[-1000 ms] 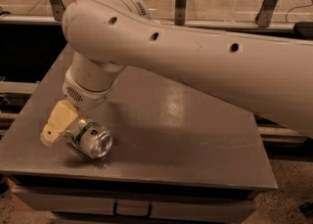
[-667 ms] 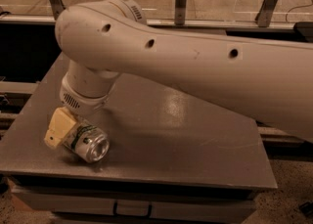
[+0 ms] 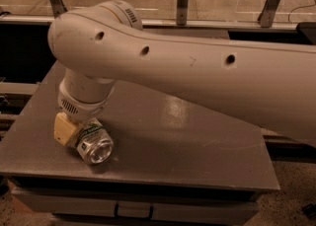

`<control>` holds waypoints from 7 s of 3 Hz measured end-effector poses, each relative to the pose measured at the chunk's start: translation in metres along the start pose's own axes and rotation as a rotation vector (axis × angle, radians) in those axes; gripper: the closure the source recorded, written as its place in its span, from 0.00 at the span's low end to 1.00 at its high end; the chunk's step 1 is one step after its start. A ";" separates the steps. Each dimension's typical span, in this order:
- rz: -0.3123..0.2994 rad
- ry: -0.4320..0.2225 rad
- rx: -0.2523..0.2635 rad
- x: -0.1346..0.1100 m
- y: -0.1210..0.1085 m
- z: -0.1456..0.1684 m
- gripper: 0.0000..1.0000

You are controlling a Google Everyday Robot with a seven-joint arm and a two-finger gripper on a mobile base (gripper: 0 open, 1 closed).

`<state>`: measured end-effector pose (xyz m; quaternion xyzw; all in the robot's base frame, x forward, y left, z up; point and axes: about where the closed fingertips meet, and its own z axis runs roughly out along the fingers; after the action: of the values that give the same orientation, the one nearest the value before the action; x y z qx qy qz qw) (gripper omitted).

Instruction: Place 7up can upright

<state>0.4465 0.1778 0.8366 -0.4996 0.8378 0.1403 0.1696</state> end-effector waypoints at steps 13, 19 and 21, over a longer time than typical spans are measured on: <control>-0.350 -1.047 0.163 -0.079 -0.184 -0.226 1.00; -0.496 -1.266 0.106 -0.022 -0.164 -0.151 1.00; -0.483 -1.249 0.050 0.000 -0.165 -0.118 0.58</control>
Offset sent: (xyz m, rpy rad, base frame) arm 0.0925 -0.0574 0.1228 0.1165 -0.2850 0.0636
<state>0.5756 0.0537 0.9327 -0.4940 0.4500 0.3417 0.6608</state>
